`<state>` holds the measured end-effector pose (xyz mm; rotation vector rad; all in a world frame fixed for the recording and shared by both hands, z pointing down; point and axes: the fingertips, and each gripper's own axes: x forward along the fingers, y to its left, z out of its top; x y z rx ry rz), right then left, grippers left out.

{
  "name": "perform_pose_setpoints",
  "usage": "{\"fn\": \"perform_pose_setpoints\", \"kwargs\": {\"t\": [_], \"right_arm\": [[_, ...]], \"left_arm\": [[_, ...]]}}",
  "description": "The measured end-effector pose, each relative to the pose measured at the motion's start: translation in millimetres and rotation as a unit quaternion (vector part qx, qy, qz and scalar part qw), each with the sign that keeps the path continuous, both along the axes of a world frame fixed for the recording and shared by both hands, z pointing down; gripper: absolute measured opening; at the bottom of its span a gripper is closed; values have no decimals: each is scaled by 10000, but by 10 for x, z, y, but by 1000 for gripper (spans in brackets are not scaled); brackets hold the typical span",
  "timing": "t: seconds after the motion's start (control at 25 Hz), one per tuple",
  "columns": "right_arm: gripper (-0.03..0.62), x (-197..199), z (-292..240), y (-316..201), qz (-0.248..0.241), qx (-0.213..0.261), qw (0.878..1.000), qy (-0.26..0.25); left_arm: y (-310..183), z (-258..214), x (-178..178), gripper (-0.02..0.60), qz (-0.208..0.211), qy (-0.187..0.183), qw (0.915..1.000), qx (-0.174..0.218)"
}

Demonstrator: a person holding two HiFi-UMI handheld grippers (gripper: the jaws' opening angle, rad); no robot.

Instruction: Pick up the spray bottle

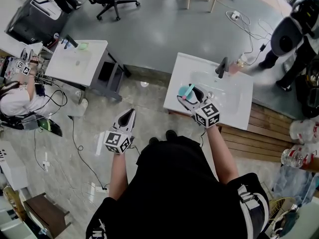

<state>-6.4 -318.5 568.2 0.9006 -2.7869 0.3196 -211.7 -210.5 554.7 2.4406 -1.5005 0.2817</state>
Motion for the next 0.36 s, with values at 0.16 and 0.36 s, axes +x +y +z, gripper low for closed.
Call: {"fn": "perform_pose_setpoints", "kwargs": {"t": [0.16,0.36], "right_arm": [[342,31,5,13,14,-9,10000,-13],[342,109,22,13,30,-19,10000,-24]], "left_arm": [[-10,-12,37,31,24,-3,10000,12],[-33,-16,108,31,41,-14,10000,30]]}}
